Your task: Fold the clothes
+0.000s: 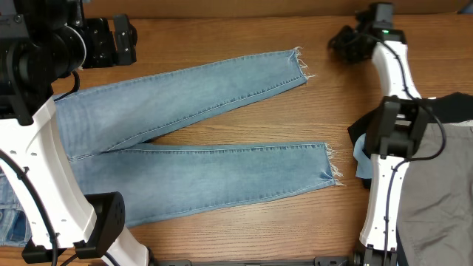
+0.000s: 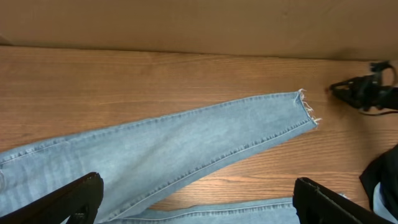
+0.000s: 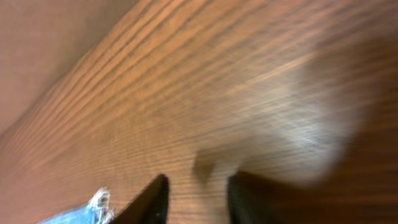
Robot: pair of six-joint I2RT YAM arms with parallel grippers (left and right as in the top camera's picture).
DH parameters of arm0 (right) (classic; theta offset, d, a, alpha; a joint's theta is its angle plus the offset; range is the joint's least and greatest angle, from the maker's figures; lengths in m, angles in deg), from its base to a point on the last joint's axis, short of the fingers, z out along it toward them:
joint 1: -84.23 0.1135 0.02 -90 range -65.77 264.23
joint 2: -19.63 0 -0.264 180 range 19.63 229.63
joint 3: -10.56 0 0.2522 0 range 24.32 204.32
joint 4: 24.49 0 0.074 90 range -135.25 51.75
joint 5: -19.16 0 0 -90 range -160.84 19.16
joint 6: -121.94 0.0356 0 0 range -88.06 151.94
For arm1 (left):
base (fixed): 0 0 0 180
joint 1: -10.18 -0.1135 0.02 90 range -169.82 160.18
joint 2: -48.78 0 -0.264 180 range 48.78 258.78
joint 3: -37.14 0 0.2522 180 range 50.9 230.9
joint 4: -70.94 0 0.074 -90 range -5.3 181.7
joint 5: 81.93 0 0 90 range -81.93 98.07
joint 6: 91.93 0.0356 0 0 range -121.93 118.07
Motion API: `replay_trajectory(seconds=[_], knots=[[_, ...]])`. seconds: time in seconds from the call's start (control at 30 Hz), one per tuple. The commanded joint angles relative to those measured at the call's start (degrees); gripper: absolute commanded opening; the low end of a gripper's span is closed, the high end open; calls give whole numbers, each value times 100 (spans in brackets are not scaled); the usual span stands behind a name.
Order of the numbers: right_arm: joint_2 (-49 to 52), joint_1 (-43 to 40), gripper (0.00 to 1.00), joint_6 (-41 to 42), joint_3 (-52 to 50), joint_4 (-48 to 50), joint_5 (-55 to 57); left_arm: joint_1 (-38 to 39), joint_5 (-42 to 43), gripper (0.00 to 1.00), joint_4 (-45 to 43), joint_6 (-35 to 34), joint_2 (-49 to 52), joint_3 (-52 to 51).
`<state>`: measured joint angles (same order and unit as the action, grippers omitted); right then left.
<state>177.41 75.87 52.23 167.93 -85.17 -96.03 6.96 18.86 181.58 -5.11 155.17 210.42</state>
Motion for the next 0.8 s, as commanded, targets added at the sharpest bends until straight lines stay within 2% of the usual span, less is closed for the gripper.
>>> replay_trajectory(seconds=[0.0,0.17,0.3,0.4,0.53,0.6,0.67,0.7,0.77], knots=[[-376,79,41,-127,201,-345,-1237,28,83,100,-9,153,-203,76],[-422,243,50,-739,181,-1600,-1043,26,85,100,-9,181,-221,76],[-422,597,51,-903,111,-2387,39,26,70,100,-9,195,-223,76],[-422,916,52,-1231,-7,-2673,229,26,74,100,-9,192,-221,76],[-422,1316,50,-1244,-361,-2905,404,26,125,100,-9,188,-223,76],[-422,1467,38,-1167,-603,-2715,422,28,203,100,-9,190,-223,76],[-422,1517,16,-1051,-717,-2284,516,28,275,100,-9,188,-223,76],[-422,1515,9,-815,-717,-1989,732,28,282,100,-9,188,-223,76],[-431,1405,4,-398,-688,-1311,1102,28,282,100,-9,188,-223,76]])
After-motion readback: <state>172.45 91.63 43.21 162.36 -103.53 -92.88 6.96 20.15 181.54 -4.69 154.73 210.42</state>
